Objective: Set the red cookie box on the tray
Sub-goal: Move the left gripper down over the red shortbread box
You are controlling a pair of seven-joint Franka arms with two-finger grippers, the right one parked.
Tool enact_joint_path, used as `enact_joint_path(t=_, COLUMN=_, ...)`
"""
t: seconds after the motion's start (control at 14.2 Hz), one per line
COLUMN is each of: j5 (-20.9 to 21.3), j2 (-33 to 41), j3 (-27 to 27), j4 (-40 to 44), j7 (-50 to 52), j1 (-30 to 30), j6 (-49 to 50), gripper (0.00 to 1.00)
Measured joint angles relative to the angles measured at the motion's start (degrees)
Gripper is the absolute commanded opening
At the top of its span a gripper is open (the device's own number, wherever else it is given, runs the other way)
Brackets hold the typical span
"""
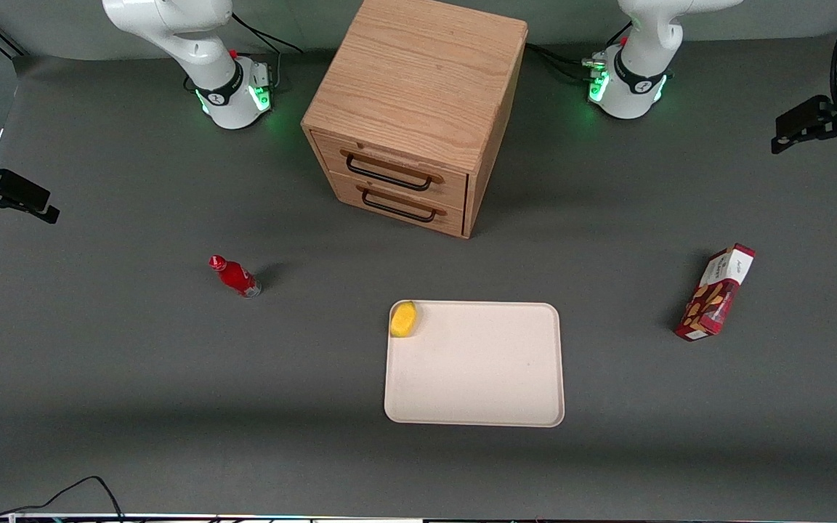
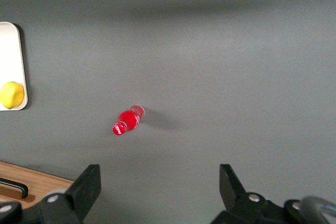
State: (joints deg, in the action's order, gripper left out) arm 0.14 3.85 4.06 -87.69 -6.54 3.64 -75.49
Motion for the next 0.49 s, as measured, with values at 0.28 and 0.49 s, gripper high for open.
enact_joint_path(t=0.28, j5=0.00, j2=0.64, j3=0.02, j4=-0.87, j7=0.00, j1=0.00, j6=-0.52, gripper=1.00)
enact_joint_path(t=0.49, j5=0.67, j2=-0.49, j3=-2.67, j4=-1.57, j7=-3.81, j1=0.01, j6=-2.76, gripper=1.00)
